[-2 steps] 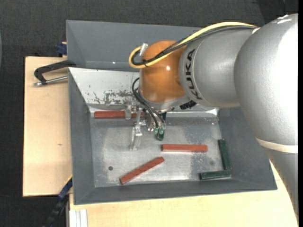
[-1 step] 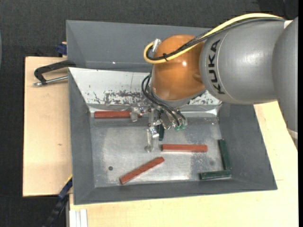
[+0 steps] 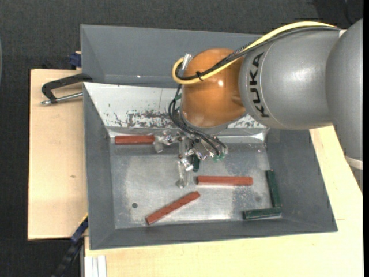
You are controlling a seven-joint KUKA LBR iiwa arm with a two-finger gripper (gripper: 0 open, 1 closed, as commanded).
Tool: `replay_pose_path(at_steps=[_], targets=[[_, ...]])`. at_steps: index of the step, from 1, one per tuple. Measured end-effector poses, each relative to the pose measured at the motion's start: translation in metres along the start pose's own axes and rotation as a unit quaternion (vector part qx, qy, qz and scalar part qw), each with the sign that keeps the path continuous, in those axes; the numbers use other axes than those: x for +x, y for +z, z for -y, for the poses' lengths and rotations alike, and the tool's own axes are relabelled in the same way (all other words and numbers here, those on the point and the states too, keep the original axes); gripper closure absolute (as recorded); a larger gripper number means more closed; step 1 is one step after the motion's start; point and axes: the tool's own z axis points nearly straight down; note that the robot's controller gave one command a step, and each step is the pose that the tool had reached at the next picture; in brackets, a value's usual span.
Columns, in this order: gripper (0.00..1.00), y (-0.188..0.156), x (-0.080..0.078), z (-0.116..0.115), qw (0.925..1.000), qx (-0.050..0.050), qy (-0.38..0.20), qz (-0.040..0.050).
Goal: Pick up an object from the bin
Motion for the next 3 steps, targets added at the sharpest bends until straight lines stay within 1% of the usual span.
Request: replay_pose_path(at_steps=[1,2,3], targets=[[0.00,0.026,0.030,0.002,0.9871,0.000,0.160,-0.0023],[0.00,0.032,0.058,0.035,0.9994,0.000,0.035,-0.0027],[1.00,0.060,0.097,0.026,1.0000,-0.001,-0.008,-0.0021]])
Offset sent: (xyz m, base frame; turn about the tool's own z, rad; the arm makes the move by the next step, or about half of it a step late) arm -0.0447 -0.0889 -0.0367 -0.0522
